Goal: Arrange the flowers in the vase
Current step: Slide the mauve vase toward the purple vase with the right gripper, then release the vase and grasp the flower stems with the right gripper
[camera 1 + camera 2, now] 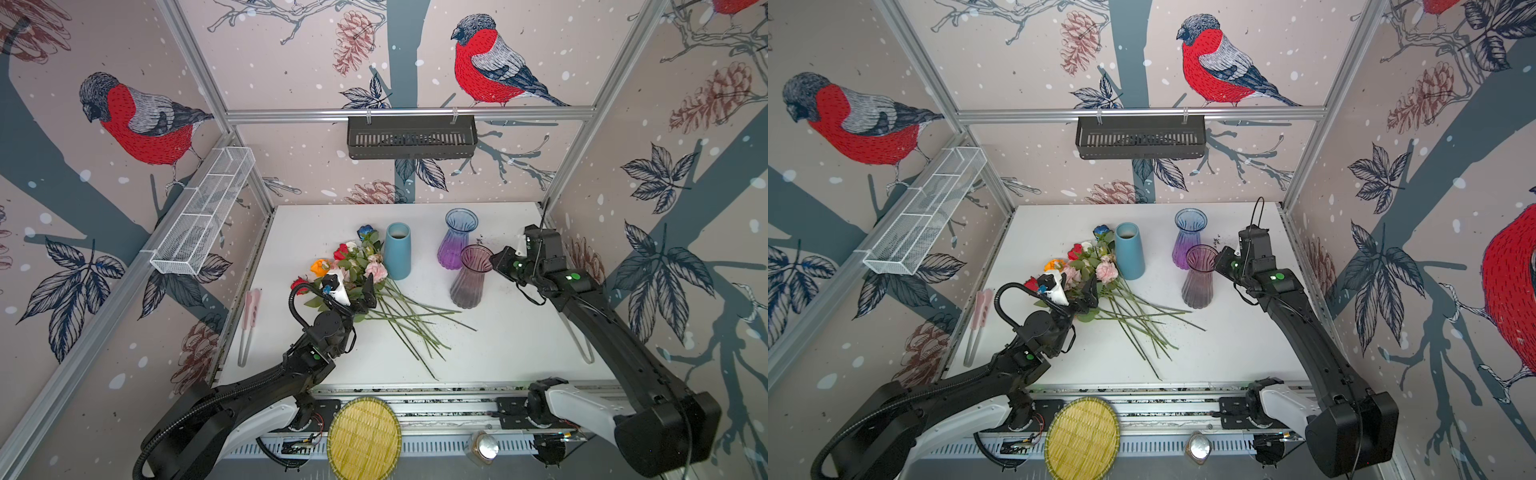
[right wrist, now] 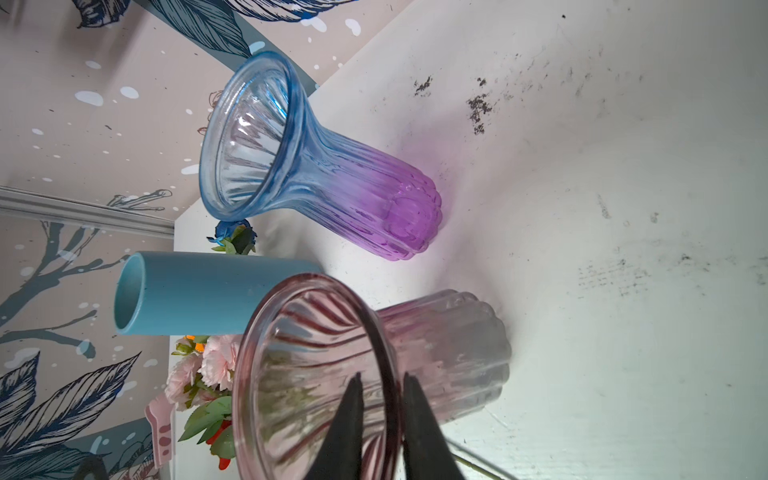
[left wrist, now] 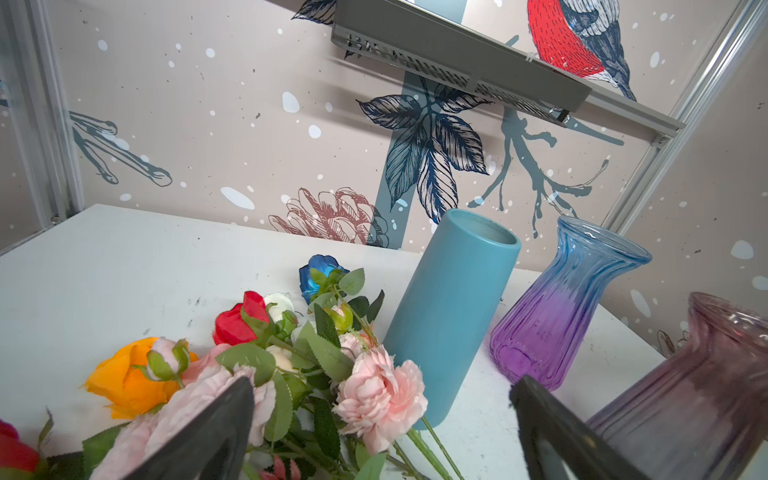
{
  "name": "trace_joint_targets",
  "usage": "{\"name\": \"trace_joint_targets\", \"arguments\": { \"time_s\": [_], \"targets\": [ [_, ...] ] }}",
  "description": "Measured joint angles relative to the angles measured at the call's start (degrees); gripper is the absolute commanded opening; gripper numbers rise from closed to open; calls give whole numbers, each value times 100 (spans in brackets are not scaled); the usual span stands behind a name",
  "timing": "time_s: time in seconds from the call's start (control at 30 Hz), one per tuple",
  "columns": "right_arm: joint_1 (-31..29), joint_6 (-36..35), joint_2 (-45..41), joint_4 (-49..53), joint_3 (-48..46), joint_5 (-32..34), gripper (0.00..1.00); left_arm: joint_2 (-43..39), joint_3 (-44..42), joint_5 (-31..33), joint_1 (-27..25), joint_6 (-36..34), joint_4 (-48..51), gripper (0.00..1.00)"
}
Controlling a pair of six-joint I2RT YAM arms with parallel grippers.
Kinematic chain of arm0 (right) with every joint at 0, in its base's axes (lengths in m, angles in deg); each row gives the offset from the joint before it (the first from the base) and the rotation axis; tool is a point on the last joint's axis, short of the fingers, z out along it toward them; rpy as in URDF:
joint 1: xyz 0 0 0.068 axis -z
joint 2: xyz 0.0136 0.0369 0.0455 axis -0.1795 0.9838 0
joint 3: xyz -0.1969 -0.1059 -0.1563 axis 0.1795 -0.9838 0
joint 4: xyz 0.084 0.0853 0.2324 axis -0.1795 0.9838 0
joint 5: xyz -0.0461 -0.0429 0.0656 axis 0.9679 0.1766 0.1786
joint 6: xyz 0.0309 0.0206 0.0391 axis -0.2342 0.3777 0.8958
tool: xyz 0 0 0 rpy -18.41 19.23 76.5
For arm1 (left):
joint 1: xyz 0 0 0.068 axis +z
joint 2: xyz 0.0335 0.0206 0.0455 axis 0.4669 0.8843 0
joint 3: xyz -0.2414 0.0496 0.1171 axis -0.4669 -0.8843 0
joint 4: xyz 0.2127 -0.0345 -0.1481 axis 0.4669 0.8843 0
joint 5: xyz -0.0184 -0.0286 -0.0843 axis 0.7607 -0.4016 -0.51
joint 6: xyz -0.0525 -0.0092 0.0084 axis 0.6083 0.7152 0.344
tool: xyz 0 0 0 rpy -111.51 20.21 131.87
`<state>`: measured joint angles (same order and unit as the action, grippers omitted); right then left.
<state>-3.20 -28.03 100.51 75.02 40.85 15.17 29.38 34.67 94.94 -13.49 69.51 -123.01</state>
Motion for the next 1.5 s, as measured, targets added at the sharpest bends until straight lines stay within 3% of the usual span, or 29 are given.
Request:
{"name": "trace_joint_targets", "arguments": {
  "time_s": [0.17, 0.27, 0.37, 0.5, 0.63, 0.73, 0.9, 1.1, 1.5],
  "targets": [
    [0, 4, -11, -2, 4, 39, 35, 24, 2, -35, 0, 15, 2, 96],
    [11, -31, -50, 188, 229, 212, 37, 22, 2, -44, 0, 17, 2, 96],
    [-212, -229, -249, 365, 785, 859, 35, -4, 2, -46, 0, 15, 4, 96],
    [-1572, -798, -131, 348, 1635, 1934, 38, -192, -72, -166, 0, 11, -68, 96],
    [-3445, -1716, 1012, 219, 2371, 2830, 47, -376, -291, -151, 0, 0, -177, 96],
    [-4024, -2380, 1996, 284, 2535, 2745, 51, -466, -361, -103, 0, -2, -271, 96],
    [-4245, -3154, 3195, 315, 2520, 1989, 44, -492, -374, 20, 0, -35, -293, 96],
    [-4273, -3593, 4249, 483, 2509, 1394, 40, -463, -341, 20, 0, -39, -282, 96],
    [-4113, -3757, 4784, 476, 2514, 1521, 28, -437, -289, 15, 0, -35, -256, 97]
  ]
}}
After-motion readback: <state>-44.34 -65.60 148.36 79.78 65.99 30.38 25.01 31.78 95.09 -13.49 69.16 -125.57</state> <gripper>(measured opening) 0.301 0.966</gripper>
